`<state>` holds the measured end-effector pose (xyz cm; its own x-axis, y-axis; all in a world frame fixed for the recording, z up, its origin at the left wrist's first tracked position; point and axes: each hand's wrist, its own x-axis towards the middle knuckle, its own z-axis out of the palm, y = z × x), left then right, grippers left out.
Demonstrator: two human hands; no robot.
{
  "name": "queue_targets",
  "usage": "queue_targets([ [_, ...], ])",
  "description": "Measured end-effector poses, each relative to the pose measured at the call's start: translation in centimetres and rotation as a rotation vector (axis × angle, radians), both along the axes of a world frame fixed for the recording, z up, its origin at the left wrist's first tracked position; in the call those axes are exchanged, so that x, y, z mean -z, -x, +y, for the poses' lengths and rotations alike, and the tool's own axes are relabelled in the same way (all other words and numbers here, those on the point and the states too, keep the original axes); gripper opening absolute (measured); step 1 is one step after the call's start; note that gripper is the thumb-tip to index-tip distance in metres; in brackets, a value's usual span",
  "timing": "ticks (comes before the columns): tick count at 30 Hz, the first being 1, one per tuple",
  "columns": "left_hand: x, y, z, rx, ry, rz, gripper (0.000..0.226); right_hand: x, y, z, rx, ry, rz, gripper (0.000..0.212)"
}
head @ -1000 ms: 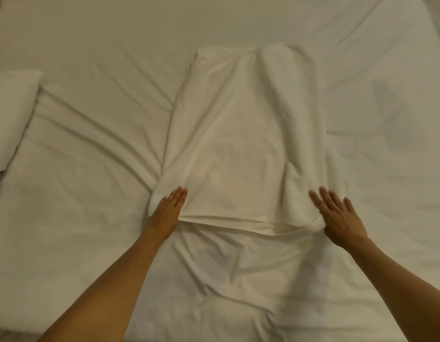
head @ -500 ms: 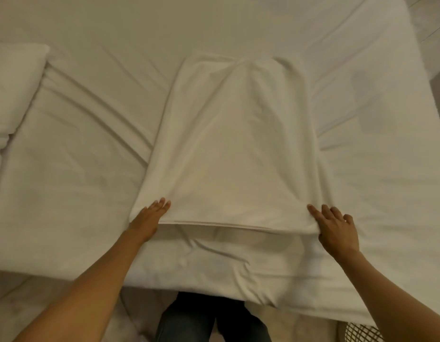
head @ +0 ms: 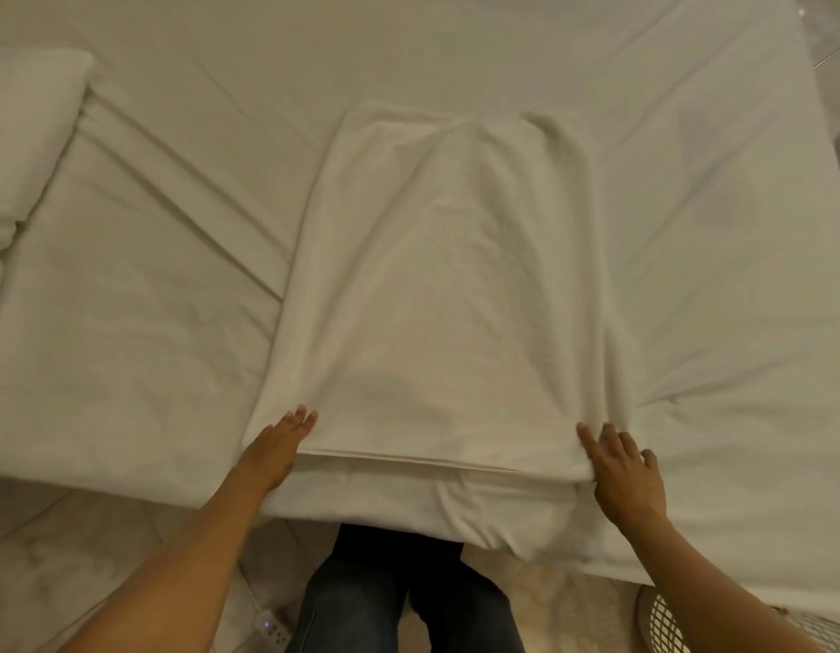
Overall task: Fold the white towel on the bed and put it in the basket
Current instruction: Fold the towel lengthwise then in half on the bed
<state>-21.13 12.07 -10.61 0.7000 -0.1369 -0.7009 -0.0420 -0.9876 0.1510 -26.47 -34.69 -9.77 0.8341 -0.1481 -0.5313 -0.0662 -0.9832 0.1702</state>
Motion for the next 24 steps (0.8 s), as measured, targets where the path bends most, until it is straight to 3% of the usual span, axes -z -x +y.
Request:
queue_targets([
  [6,-0.5,-1.2,-1.3,0.058,-0.113,0.044,0.064,-0.7,-2.8,0.1,-0.056,-0.006,0.099,0.080],
  [12,-2.6,-2.5,-3.2,0.147,-0.178,0.147,0.077,-2.4,-5.1,0.5,-0.010,-0.039,0.283,0.081],
  [24,-6.1,-14.7,-7.1,0.117,-0.137,-0.052,0.064,-5.3,-14.3,1.8,0.086,-0.103,0.042,0.057],
])
